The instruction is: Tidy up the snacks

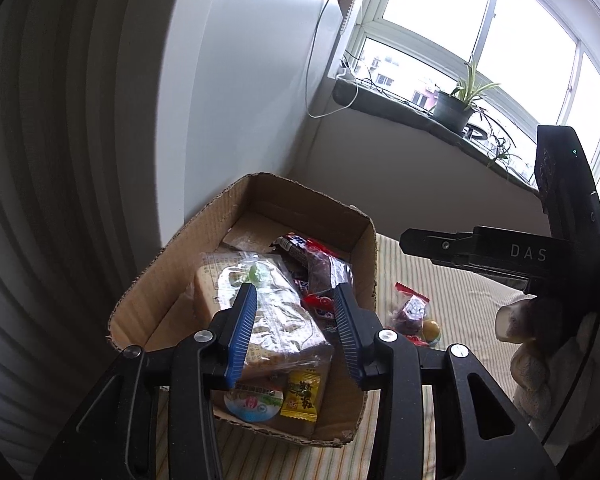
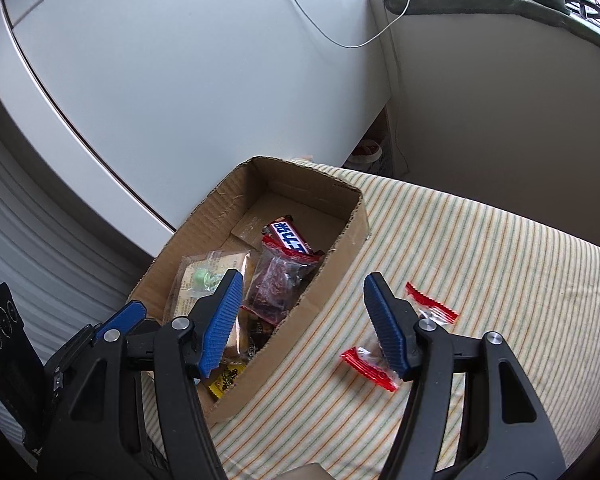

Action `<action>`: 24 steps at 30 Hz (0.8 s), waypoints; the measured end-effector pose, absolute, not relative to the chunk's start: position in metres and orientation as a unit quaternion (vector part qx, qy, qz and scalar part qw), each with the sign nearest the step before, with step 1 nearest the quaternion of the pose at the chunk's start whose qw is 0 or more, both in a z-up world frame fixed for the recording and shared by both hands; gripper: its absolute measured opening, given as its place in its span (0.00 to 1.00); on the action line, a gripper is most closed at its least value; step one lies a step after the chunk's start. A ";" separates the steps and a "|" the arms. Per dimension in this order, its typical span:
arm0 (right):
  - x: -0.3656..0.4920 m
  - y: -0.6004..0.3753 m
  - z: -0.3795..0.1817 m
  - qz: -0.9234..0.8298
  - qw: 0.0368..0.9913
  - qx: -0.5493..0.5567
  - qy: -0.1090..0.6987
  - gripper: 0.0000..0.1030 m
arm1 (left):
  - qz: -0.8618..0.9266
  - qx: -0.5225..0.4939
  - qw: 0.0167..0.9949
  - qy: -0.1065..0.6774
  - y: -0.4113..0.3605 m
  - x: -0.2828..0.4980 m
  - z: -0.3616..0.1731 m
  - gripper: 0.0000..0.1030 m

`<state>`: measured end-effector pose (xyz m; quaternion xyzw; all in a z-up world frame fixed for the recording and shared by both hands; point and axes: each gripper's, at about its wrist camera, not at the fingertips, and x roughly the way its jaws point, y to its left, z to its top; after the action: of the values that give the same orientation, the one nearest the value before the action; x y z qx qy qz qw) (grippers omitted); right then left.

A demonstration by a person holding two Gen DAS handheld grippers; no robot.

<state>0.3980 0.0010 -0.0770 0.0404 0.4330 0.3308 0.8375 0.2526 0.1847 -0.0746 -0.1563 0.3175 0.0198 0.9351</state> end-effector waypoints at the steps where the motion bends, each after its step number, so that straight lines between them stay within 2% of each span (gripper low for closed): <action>1: 0.400 -0.005 -0.077 0.330 0.838 0.043 0.433 0.64 | 0.019 -0.155 0.935 0.318 0.182 0.253 -0.074 0.38; 15: 0.434 -0.057 -0.107 0.320 0.823 0.051 0.466 0.63 | -0.013 -0.125 0.938 0.323 0.135 0.269 -0.065 0.38; 16: 0.436 -0.057 -0.109 0.321 0.822 0.049 0.468 0.62 | -0.015 -0.123 0.938 0.324 0.130 0.269 -0.065 0.38; 18: 0.441 -0.056 -0.115 0.326 0.816 0.048 0.475 0.53 | -0.018 -0.118 0.938 0.325 0.123 0.271 -0.064 0.38; 24: 0.451 -0.042 -0.134 0.338 0.800 0.028 0.495 0.44 | -0.020 -0.112 0.938 0.328 0.113 0.270 -0.063 0.38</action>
<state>0.4513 -0.0422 -0.1340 0.0280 0.4948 0.3378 0.8002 0.2698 0.1131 -0.0632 -0.1118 0.3285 -0.0197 0.9377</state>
